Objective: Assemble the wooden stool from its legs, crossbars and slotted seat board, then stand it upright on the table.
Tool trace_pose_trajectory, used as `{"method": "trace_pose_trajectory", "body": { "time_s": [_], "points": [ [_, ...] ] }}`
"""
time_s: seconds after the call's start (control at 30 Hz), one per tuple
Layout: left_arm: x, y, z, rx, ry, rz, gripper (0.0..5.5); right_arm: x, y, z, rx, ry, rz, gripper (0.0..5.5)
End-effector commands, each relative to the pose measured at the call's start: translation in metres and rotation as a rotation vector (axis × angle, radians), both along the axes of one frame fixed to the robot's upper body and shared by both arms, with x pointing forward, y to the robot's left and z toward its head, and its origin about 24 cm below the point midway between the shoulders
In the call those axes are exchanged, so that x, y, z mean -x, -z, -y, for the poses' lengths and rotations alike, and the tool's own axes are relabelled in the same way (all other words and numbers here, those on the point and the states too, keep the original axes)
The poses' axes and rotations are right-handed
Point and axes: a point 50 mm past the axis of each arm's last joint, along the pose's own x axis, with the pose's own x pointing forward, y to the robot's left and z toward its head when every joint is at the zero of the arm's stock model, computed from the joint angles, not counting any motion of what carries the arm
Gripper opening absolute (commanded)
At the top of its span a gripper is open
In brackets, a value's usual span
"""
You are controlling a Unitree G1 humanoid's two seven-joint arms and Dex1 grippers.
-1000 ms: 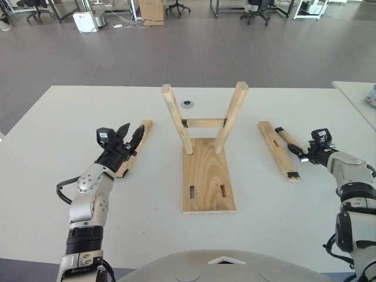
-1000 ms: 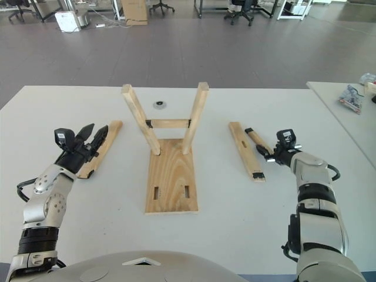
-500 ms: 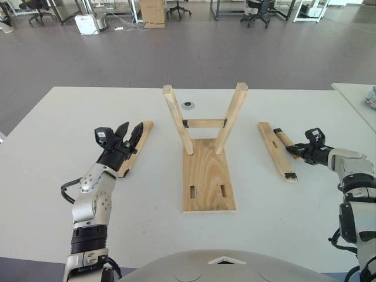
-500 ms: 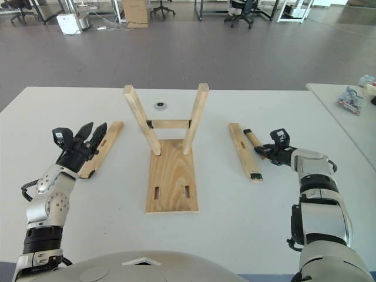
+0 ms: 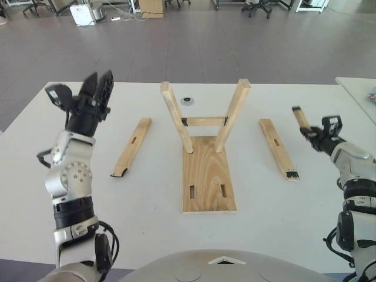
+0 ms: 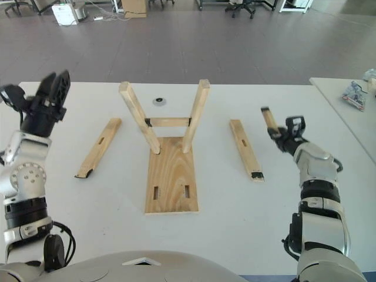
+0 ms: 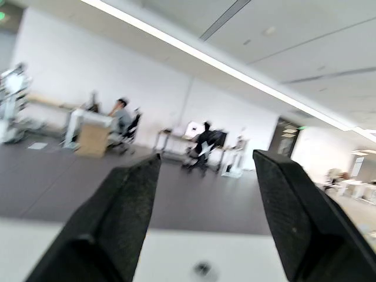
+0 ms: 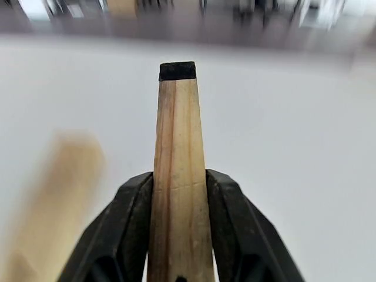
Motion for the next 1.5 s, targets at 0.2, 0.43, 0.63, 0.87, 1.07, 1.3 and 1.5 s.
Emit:
{"method": "trace_pose_trajectory", "body": {
  "time_s": [0.2,0.43,0.63,0.87,1.07,1.3,1.5],
  "points": [
    [0.014,-0.098,0.113,-0.048,0.486,0.203,2.87,0.024,-0.173,-0.157,-0.007,-0.542,0.743,1.31],
    [0.002,-0.1,0.138,0.05,0.467,0.077,2.87,0.052,-0.186,-0.208,0.03,-0.791,0.84,1.31],
    [0.007,-0.104,0.144,0.236,0.578,0.029,2.46,0.053,-0.181,-0.213,0.029,-0.827,0.822,1.31],
    [0.024,-0.099,0.157,0.145,0.746,0.014,1.71,0.049,-0.178,-0.211,0.021,-0.807,0.8,1.31],
    [0.02,-0.097,0.154,0.166,0.703,0.009,1.71,0.051,-0.177,-0.212,0.016,-0.824,0.796,1.31],
    [0.01,-0.098,0.142,0.095,0.522,0.064,1.71,0.053,-0.176,-0.214,0.027,-0.851,0.784,1.31],
    [0.014,-0.095,0.145,0.07,0.557,0.084,0.88,0.053,-0.175,-0.215,0.05,-0.863,0.779,1.31]
  ]
}}
